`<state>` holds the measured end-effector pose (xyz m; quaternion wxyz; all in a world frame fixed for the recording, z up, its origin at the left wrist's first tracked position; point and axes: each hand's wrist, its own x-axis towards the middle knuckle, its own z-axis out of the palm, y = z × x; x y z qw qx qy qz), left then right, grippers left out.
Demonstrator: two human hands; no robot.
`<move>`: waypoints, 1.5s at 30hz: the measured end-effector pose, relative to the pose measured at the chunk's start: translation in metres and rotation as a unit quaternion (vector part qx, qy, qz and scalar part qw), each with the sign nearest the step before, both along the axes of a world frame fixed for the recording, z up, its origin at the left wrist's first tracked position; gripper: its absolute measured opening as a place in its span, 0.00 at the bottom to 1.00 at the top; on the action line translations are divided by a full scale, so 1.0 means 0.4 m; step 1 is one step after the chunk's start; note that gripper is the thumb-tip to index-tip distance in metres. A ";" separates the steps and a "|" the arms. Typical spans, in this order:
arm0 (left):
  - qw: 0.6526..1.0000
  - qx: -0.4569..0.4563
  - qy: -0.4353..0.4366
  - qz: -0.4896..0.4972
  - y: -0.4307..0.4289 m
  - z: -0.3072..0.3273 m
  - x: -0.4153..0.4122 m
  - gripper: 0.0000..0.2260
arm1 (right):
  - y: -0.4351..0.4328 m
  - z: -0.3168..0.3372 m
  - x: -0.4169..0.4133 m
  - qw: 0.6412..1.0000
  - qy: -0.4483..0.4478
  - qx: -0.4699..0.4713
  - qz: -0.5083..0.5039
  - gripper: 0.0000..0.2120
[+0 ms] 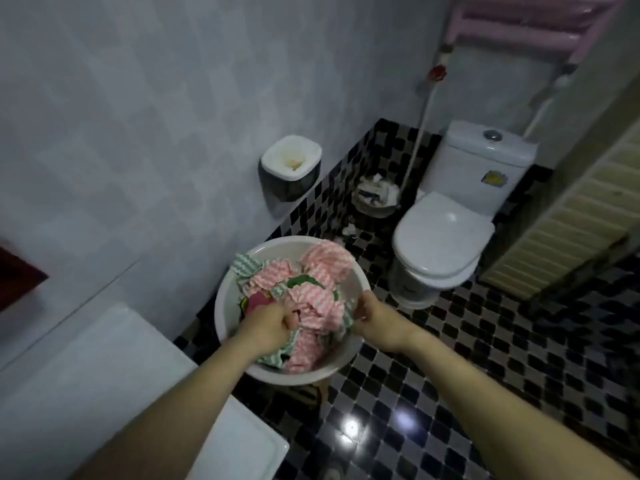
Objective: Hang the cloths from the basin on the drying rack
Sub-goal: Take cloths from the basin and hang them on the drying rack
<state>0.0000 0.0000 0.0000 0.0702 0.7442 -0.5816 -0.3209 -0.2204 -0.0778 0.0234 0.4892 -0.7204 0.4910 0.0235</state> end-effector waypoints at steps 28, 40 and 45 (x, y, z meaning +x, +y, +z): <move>0.971 -0.103 0.128 0.175 -0.065 -0.104 0.058 0.09 | -0.034 -0.290 0.172 0.974 0.149 -0.126 0.113 0.22; 0.948 0.207 -0.225 -0.092 -0.112 -0.256 -0.067 0.09 | -0.047 -0.186 0.128 0.898 -0.222 0.188 -0.330 0.10; 0.977 0.180 -0.109 -0.020 -0.101 -0.227 -0.035 0.04 | -0.047 -0.113 0.080 0.712 -0.397 0.336 -0.473 0.09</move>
